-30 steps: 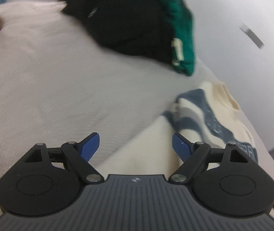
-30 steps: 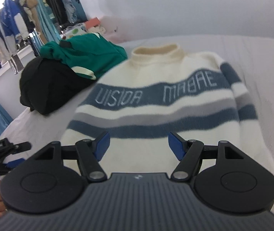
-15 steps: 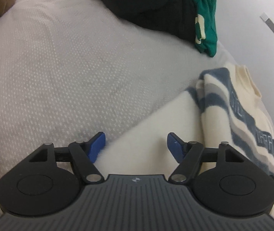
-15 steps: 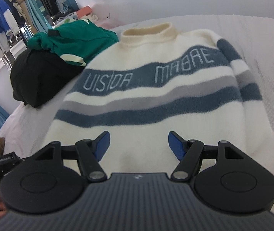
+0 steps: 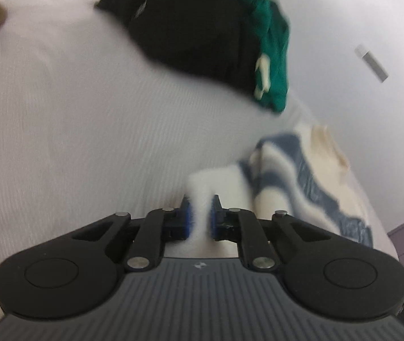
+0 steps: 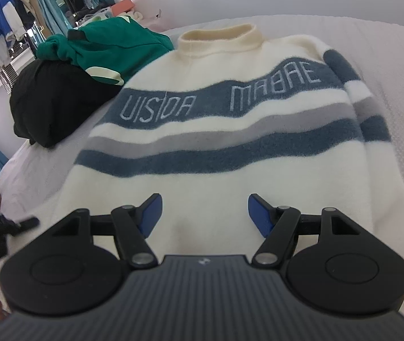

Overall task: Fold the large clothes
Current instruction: 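Close the left gripper on the sweater sleeve cuff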

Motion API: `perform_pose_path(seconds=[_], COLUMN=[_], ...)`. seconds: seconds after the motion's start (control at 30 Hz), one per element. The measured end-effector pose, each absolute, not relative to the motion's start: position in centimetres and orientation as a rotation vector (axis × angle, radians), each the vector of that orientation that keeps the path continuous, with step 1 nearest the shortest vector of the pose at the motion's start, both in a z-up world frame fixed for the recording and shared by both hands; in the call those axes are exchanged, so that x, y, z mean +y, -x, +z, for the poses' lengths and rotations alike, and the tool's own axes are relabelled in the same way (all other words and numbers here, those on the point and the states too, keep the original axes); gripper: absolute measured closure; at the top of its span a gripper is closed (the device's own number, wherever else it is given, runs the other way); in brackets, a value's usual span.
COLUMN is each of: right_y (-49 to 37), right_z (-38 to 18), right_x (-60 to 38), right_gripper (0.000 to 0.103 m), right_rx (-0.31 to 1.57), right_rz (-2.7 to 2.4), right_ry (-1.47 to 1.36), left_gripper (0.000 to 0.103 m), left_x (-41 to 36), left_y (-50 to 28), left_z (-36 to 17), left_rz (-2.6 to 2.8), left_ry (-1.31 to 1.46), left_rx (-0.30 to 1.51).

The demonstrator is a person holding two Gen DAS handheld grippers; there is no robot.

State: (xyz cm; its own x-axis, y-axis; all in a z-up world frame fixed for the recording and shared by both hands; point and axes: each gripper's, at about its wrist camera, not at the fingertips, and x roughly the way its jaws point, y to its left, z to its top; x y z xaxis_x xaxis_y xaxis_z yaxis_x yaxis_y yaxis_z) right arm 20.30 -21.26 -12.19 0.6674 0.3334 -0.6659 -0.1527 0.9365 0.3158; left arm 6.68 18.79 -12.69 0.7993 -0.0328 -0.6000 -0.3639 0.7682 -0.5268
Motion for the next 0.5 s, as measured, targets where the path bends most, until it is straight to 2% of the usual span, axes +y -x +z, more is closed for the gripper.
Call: perform_pose_path(seconds=[0.3, 0.5], right_y=[-20.2, -20.2], right_z=[-12.1, -12.0], right_x=[-21.2, -21.2], right_gripper=[0.034, 0.034], right_rx=[0.79, 0.783], right_rz=[0.277, 0.281], right_ry=[-0.239, -0.245], left_gripper=[0.089, 0.089], left_x=[23.3, 27.1], left_y=[-9.9, -14.1], left_z=[-7.2, -4.9], left_rz=[0.282, 0.441], left_ry=[0.631, 0.45], left_rx=[0.46, 0.371])
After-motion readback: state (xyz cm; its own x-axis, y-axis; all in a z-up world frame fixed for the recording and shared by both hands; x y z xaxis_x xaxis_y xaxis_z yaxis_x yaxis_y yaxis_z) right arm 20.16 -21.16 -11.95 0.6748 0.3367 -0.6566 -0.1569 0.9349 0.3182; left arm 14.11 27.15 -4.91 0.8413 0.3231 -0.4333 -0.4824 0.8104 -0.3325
